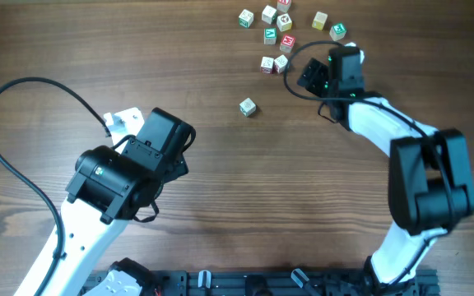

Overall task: Form a circle
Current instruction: 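Reach the right gripper to the cluster and grasp the bee-printed block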

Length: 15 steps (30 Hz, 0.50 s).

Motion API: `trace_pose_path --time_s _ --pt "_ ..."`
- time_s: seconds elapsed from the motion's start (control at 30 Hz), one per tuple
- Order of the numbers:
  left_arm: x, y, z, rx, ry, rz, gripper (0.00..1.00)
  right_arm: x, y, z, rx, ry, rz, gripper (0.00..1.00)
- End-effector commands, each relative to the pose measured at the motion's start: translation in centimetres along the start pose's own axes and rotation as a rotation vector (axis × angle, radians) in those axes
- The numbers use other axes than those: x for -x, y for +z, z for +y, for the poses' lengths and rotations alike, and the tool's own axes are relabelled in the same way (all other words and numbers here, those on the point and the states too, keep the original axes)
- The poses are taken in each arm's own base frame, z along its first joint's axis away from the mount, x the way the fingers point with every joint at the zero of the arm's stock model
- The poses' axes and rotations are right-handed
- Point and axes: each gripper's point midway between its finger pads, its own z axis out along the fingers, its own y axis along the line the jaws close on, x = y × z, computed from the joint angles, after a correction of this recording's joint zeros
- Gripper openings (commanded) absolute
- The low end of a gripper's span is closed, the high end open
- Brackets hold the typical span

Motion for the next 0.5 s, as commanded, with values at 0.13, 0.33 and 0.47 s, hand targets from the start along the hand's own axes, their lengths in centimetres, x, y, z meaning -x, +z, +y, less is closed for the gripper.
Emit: trace_pose_path --time_s 0.13,0.33,0.47 --pt "0.0 0.0 0.2 0.002 0.001 -0.003 1.0 2.6 1.8 -1.2 -0.134 -0.001 -0.106 0.77" --pt "0.0 0.0 0.2 0.002 0.001 -0.003 1.0 1.4 2.4 -0.4 -0.081 -0.073 -0.048 0.73" --pt "0.0 0.0 0.2 0.002 0.001 -0.003 1.0 0.1 3.1 -0.9 -0.094 -0.083 -0.009 0.73"
